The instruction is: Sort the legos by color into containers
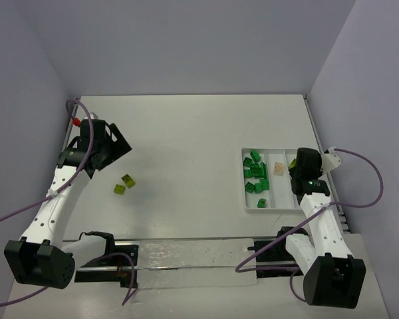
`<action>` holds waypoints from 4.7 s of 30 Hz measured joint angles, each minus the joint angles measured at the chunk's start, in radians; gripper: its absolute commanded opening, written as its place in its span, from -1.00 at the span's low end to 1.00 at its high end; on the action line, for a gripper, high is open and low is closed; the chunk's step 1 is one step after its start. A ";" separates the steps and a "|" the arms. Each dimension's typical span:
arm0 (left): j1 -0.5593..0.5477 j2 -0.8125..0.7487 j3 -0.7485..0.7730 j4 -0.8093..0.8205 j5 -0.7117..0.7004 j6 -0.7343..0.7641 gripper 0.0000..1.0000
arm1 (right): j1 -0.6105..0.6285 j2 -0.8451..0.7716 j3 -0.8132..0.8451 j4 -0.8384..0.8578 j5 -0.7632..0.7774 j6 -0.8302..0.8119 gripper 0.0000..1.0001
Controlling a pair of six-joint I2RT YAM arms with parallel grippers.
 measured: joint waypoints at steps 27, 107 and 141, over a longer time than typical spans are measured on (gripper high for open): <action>0.000 0.043 0.000 0.008 0.012 0.022 0.82 | -0.048 -0.042 -0.100 0.035 0.034 -0.005 0.42; -0.418 0.665 0.104 0.120 -0.139 -0.144 -0.99 | 0.530 0.063 0.140 0.128 -0.060 -0.215 0.70; -0.269 0.404 0.224 0.085 -0.178 -0.112 0.68 | 0.896 0.332 0.232 0.077 -0.093 -0.108 0.84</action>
